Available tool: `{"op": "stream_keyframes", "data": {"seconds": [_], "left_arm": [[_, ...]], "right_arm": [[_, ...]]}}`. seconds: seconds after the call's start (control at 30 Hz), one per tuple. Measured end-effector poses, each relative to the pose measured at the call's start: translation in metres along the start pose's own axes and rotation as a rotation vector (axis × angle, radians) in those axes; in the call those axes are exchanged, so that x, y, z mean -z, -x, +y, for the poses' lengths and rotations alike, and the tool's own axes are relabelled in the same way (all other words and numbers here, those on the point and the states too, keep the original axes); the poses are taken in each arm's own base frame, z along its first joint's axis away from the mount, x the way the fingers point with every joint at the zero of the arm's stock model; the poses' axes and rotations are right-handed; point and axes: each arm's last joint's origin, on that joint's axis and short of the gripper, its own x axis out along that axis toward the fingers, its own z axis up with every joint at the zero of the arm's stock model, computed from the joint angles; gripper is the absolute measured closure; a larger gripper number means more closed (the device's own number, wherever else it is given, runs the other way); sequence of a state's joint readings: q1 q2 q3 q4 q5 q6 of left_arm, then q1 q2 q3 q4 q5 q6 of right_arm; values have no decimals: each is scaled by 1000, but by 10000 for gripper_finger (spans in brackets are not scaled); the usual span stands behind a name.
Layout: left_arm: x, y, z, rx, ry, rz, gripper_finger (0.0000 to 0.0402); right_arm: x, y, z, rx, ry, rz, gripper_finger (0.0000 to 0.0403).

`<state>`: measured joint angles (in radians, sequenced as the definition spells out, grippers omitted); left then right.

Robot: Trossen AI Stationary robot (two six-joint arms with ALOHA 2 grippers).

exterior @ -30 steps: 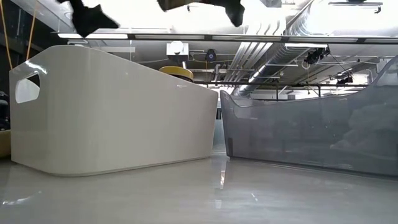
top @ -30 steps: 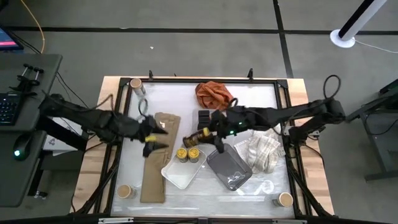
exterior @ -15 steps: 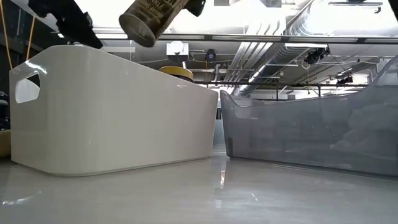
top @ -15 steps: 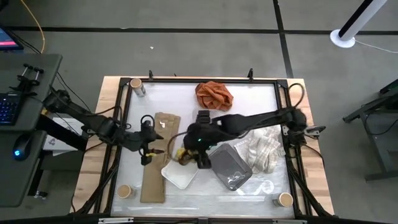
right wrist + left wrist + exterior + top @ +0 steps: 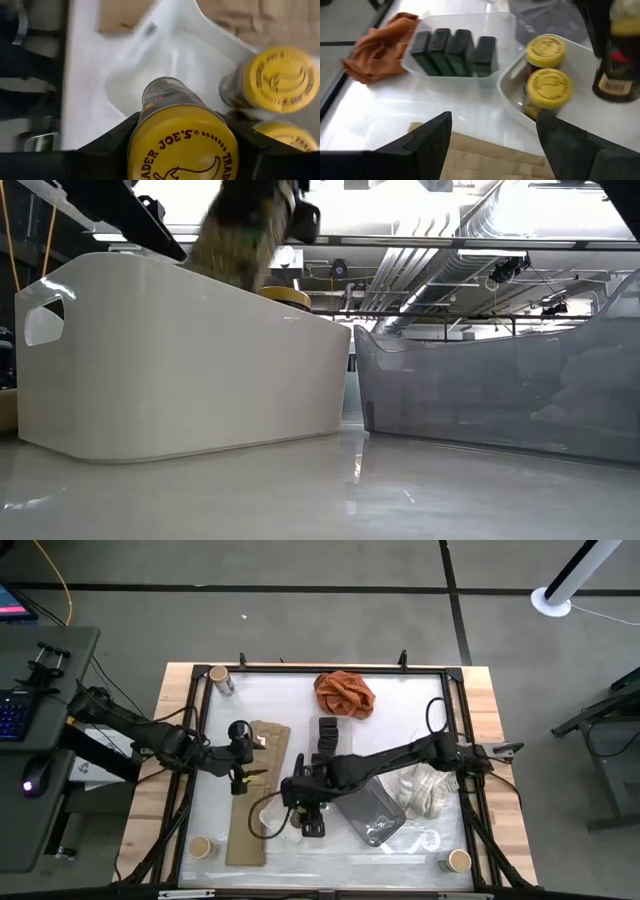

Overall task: Sort spices by type
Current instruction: Put the yellow seasoning bottle into the white bin

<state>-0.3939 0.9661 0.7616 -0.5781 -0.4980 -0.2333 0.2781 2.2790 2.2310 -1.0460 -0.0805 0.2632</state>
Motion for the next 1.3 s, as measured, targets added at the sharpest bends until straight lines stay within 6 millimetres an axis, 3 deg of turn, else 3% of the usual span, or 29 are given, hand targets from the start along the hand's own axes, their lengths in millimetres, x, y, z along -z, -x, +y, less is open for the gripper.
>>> {"op": "stream_keyframes", "data": {"seconds": [0.2, 0.4, 0.73, 1.3], "left_arm": [[0, -1, 2, -17, 44, -1, 128], [0, -1, 2, -16, 106, -3, 128], [0, -1, 2, -16, 137, -3, 128], [0, -1, 3, -55, 136, -13, 128]], "right_arm": [[10, -25, 0, 116, -43, 81, 193], [15, -42, -5, 173, -43, 121, 164], [8, -42, -12, 208, -43, 56, 159], [2, -42, -10, 126, 108, 30, 146]]}}
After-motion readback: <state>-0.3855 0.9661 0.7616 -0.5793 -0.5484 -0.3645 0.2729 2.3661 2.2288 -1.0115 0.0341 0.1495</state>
